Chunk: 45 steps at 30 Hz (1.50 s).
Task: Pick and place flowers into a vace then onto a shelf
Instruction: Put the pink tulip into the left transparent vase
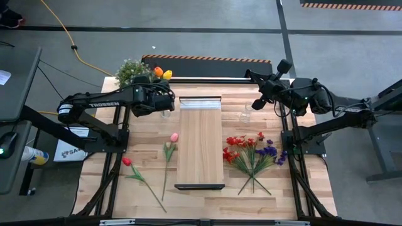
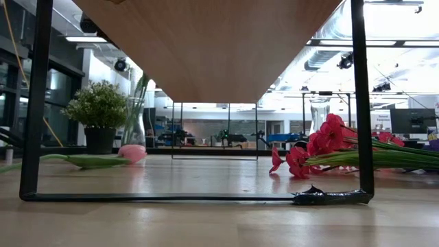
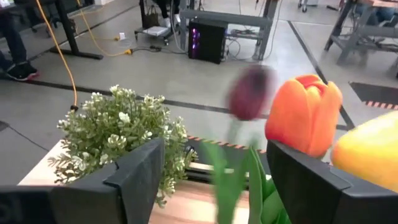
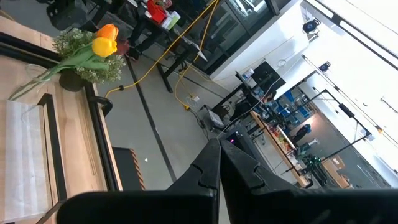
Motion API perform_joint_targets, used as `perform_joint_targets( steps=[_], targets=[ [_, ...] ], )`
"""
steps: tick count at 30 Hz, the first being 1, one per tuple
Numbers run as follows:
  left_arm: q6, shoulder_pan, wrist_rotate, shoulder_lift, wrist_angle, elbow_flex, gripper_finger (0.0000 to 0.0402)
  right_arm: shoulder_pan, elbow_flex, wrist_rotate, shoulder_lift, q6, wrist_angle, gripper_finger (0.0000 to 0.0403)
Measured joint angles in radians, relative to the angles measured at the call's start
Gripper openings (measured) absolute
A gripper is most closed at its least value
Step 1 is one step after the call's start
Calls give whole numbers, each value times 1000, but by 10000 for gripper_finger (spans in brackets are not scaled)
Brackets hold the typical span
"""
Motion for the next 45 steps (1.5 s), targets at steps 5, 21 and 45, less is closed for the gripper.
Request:
perform_joint_targets(
  steps=[5, 21, 45],
  targets=[
    [0, -16, 8, 0, -3, 0, 332, 0, 0, 0, 0, 0, 0, 0],
    [0, -318, -95, -150, -3, 2, 332, 0, 0, 0, 0, -1, 0, 0],
    [52, -615, 545, -212, -8, 2, 308, 0, 0, 0, 0, -1, 0, 0]
  ],
)
